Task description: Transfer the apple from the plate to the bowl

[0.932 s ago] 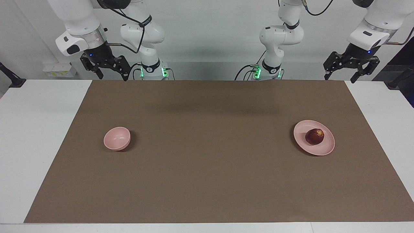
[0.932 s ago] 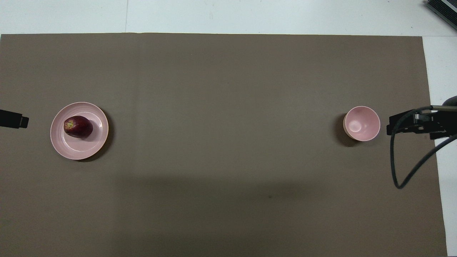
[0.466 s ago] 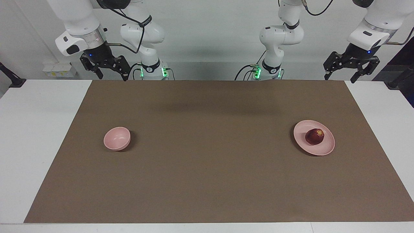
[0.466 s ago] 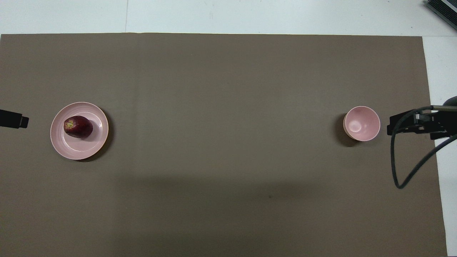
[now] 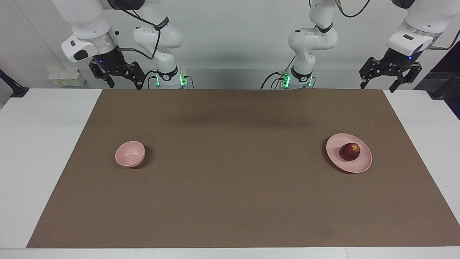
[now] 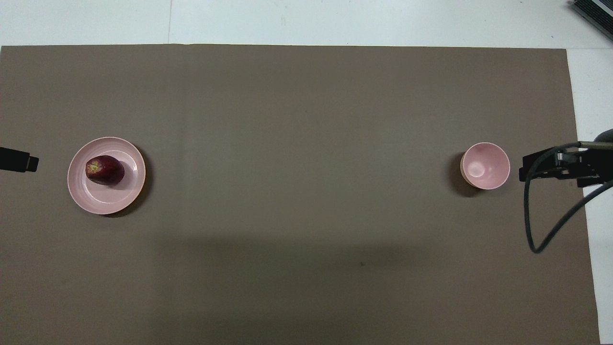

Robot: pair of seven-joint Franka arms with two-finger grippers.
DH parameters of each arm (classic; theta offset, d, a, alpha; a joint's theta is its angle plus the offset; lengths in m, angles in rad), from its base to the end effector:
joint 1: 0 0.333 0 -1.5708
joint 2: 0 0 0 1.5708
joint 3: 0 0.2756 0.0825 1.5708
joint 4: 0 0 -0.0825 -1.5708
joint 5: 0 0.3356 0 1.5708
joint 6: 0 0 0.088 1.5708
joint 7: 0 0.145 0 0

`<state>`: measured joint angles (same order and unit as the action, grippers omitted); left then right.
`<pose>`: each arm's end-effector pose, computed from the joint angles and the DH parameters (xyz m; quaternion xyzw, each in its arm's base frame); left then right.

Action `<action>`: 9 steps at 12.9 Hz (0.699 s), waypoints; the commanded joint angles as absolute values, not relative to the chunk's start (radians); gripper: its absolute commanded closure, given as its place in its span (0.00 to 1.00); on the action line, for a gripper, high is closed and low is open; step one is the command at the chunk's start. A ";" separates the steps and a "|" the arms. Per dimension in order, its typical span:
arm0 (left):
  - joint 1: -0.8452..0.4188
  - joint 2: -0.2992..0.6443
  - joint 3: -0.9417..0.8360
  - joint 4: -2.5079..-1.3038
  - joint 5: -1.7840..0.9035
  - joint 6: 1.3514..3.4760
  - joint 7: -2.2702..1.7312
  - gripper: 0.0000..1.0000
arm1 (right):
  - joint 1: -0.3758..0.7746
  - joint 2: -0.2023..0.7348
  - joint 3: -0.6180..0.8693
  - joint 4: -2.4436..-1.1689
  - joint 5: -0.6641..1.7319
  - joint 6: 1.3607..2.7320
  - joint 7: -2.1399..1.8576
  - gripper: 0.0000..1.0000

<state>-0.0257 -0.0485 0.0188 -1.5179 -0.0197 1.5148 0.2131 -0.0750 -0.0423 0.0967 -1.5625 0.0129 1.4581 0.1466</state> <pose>0.4890 -0.0061 0.5875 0.9936 -0.1105 0.0236 0.0079 0.4805 0.0133 0.5609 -0.9976 0.0620 0.0314 0.0018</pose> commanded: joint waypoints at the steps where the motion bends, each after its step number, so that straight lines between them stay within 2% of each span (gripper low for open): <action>1: -0.040 -0.048 0.026 -1.502 -0.009 1.500 0.199 0.00 | -0.087 -0.049 0.106 -1.566 0.038 1.459 0.130 0.00; 9: -0.040 -0.048 0.025 -1.502 -0.009 1.506 0.199 0.00 | -0.080 -0.051 0.106 -1.569 0.037 1.460 0.129 0.00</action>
<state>-0.0257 -0.0485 0.0180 -1.5178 -0.0197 1.5152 0.2131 -0.0715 -0.0423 0.1020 -1.5625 0.0129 1.4581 0.1466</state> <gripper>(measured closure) 0.000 0.000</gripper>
